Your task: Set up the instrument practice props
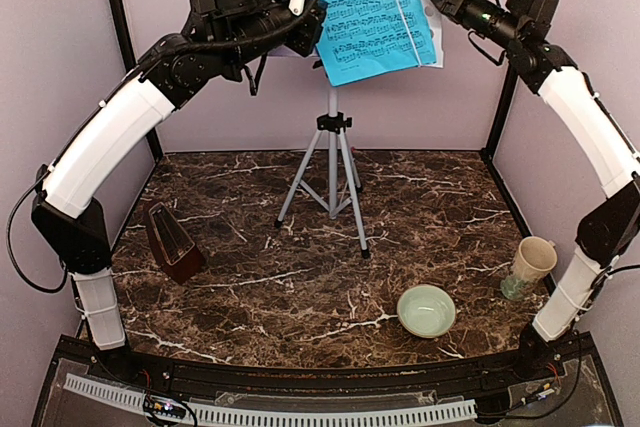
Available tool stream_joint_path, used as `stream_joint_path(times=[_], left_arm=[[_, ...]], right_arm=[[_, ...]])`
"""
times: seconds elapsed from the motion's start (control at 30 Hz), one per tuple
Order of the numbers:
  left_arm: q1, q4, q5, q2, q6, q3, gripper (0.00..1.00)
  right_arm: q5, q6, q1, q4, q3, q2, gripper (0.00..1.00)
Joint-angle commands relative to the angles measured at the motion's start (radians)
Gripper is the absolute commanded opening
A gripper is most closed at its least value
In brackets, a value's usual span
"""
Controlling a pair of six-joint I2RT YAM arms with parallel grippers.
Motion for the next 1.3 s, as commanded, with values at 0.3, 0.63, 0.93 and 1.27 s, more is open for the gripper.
stream_joint_path(times=[0.3,0.63,0.93,1.27], left_arm=[[0.009,0.021,0.012,-0.033,-0.018,-0.011,0.05],[0.009,0.006,0.007,-0.058,-0.046,-0.017,0.05],[-0.02,0.004,0.023,-0.166,-0.186,-0.082,0.3],[-0.021,0.074,0.032,-0.315,-0.519,-0.281,0.47]], right_arm=[[0.131,-0.119,0.058,0.016,-0.078,-0.089,0.19],[0.178,-0.15,0.066,0.064,-0.175,-0.184,0.24],[0.159,-0.115,0.069,0.097,-0.238,-0.228,0.24],[0.178,-0.103,0.071,0.101,-0.28,-0.255,0.25]])
